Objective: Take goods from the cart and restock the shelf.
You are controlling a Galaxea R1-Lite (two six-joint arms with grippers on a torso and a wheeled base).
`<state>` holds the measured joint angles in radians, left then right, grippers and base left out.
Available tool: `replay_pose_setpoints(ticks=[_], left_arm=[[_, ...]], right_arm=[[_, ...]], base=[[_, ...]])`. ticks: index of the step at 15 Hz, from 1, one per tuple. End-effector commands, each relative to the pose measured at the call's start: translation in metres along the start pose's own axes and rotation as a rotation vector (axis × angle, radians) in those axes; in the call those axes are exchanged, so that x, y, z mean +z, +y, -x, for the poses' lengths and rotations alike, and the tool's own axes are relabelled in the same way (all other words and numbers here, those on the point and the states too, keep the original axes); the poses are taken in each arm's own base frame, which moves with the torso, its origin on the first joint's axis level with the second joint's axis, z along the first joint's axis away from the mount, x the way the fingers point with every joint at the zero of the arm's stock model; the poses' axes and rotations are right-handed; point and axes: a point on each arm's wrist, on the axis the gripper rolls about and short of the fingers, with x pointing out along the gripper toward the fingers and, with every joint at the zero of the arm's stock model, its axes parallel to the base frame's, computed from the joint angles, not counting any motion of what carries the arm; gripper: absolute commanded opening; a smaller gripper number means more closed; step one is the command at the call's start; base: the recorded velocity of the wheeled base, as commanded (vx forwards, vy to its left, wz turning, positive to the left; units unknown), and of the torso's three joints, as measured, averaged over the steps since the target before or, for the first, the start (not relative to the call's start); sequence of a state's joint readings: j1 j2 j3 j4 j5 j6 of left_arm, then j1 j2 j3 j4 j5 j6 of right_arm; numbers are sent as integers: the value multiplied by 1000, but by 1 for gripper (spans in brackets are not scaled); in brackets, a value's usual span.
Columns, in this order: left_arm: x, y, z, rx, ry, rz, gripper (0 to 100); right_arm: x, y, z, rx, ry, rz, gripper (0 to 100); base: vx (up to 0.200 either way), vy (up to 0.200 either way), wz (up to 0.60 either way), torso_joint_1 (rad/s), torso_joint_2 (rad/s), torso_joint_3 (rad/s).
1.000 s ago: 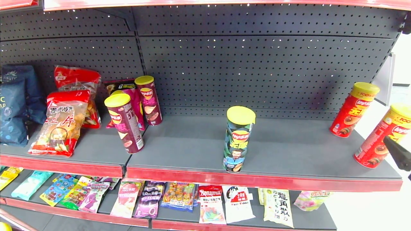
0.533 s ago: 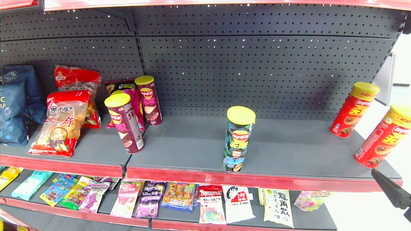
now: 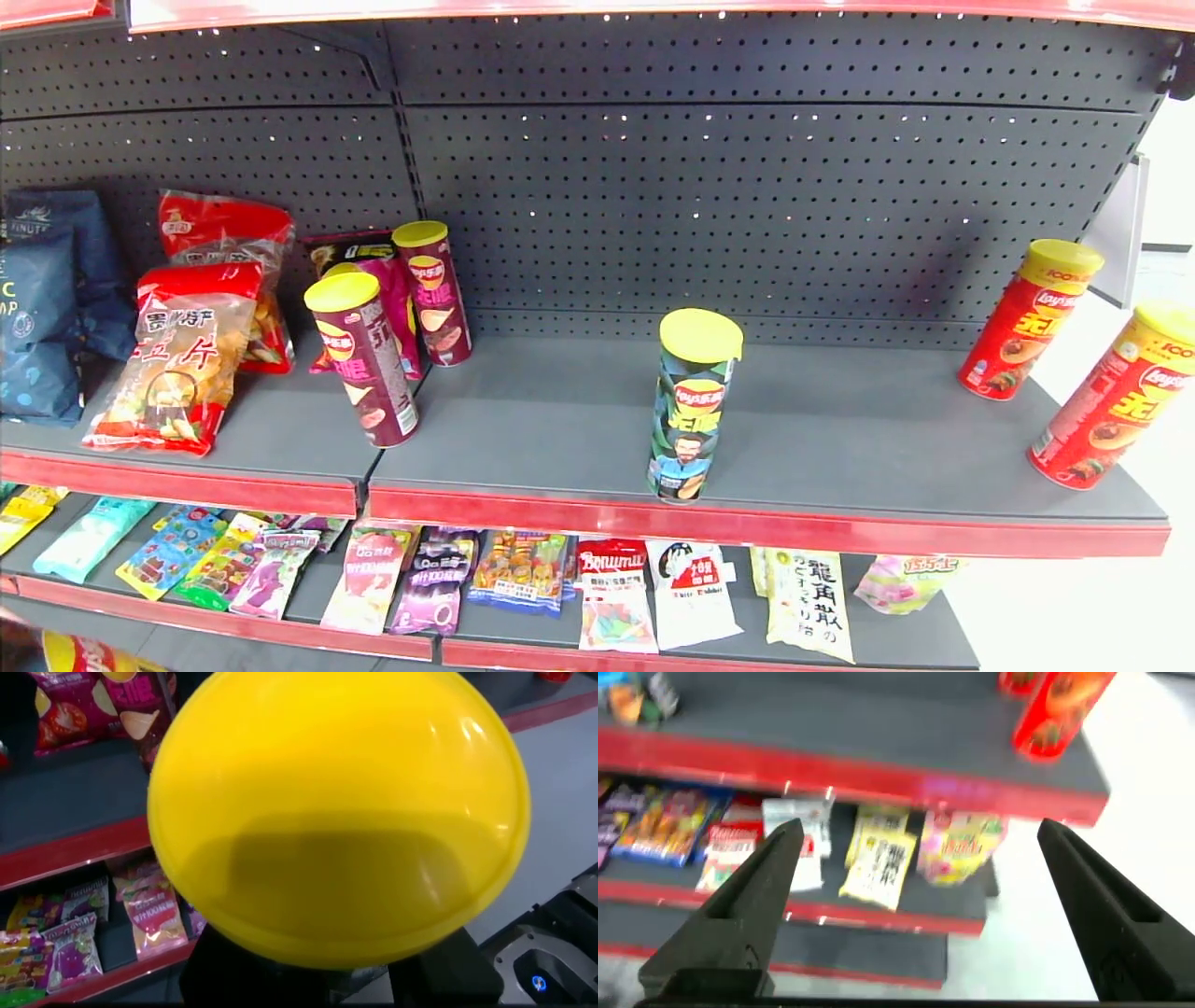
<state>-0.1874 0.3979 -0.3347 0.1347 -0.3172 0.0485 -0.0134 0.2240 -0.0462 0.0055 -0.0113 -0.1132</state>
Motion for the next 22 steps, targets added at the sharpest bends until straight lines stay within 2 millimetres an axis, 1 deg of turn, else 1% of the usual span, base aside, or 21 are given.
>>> replay_pose_setpoints(ticks=[1,3,5,7,8,9,11,12,14,15,16,22], left_arm=[[6,4,-11,-1,19,24,0],[13,7,-19,-3,9,28,0],[13,7,-20,-6,1,26,0],[12,6,-19,-21,-1,27,0],[13,6,-19,-21,-1,27,0],[13,7,-20,-21,-1,27,0],[13,7,-21,-25,6,29,0],[12,7,-21,-25,9,30,0],[13,7,-21,-23,8,30,0],[13,7,-21,-25,6,29,0],[13,7,-21,-23,8,30,0],[15,8,-22,-25,11,31,0]], right_arm=[[-11,1,20,3,-158,-66,100],[-11,0,20,-18,-158,-72,100],[-11,0,20,-15,-157,-75,100],[-12,-2,20,-93,-155,-184,100],[-12,-2,20,-111,-154,-184,100],[-11,-2,20,-109,-165,-178,100],[-12,0,19,-3,-165,-148,100],[-12,1,18,13,-169,-110,100],[-12,1,19,9,-174,-122,100],[-18,1,15,2,-164,-132,100],[-19,1,13,-1,-181,-128,100],[-18,2,13,27,-184,-104,100]], base=[[0,0,0,0,0,0],[0,0,0,0,0,0],[0,0,0,0,0,0],[0,0,0,0,0,0],[0,0,0,0,0,0],[0,0,0,0,0,0],[0,0,0,0,0,0],[0,0,0,0,0,0],[0,0,0,0,0,0],[0,0,0,0,0,0],[0,0,0,0,0,0],[0,0,0,0,0,0]])
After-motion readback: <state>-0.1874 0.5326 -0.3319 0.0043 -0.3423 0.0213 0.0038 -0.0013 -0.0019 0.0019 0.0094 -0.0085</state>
